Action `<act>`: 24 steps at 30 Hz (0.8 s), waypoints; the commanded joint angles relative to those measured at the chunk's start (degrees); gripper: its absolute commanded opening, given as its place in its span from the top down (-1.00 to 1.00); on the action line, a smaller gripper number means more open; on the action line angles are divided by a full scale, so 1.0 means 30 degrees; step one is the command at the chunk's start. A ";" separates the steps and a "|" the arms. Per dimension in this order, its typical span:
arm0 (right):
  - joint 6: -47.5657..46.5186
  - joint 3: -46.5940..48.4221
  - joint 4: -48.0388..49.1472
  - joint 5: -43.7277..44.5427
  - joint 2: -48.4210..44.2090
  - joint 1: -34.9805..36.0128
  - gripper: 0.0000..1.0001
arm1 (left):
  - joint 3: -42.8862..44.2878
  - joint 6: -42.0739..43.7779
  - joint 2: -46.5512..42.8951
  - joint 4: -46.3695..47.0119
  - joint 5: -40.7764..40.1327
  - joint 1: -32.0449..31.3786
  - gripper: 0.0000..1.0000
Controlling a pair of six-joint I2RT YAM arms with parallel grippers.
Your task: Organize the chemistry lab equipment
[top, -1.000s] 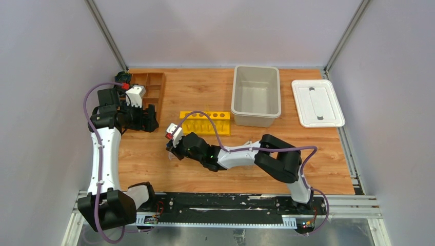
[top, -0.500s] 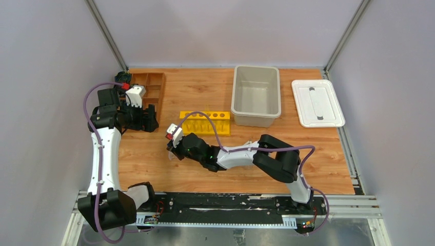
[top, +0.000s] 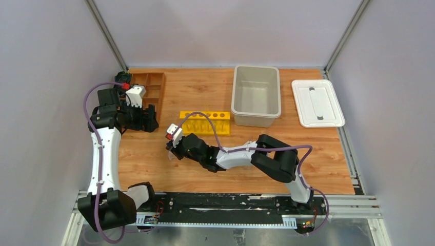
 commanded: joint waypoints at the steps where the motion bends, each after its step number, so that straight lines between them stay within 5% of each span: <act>1: -0.0590 -0.0217 0.0102 0.0637 0.0513 -0.0089 1.00 | 0.0215 0.0330 -0.0110 0.0340 -0.0085 0.0128 -1.00; 18: -0.0232 -0.0365 0.0040 0.0535 0.0491 -0.0087 1.00 | 0.0278 0.0413 -0.0167 0.0338 -0.0111 0.0161 -1.00; 24: 0.0444 -0.0120 -0.0865 0.0600 -0.0015 -0.0099 0.42 | 0.0352 0.0397 -0.0251 0.0315 -0.0119 0.0153 -1.00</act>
